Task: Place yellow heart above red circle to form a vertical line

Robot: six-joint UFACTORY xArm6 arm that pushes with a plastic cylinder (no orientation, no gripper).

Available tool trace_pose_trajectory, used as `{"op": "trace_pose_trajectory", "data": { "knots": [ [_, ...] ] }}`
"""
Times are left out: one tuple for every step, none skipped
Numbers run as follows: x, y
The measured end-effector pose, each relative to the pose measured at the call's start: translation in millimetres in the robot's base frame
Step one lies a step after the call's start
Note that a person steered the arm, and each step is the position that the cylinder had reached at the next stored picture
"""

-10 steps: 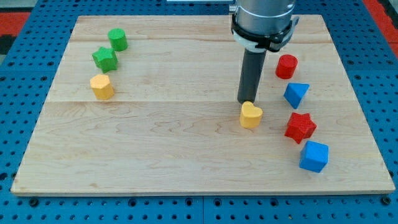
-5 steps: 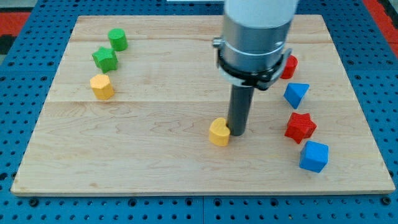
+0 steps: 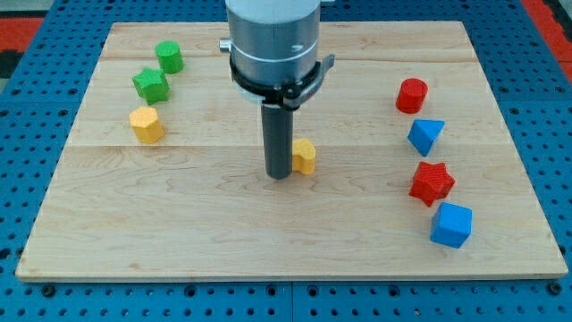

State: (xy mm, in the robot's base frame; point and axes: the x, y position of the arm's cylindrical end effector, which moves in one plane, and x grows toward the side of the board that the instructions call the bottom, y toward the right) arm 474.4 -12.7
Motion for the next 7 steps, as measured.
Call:
{"op": "trace_pose_trajectory", "data": {
  "knots": [
    [-6.1,25.7],
    [-13.9,35.3],
    [-42.8,49.6],
    [-22.5,57.7],
    [-13.6,71.0],
    [-40.0,75.8],
    [-65.6,76.6]
  ]
}}
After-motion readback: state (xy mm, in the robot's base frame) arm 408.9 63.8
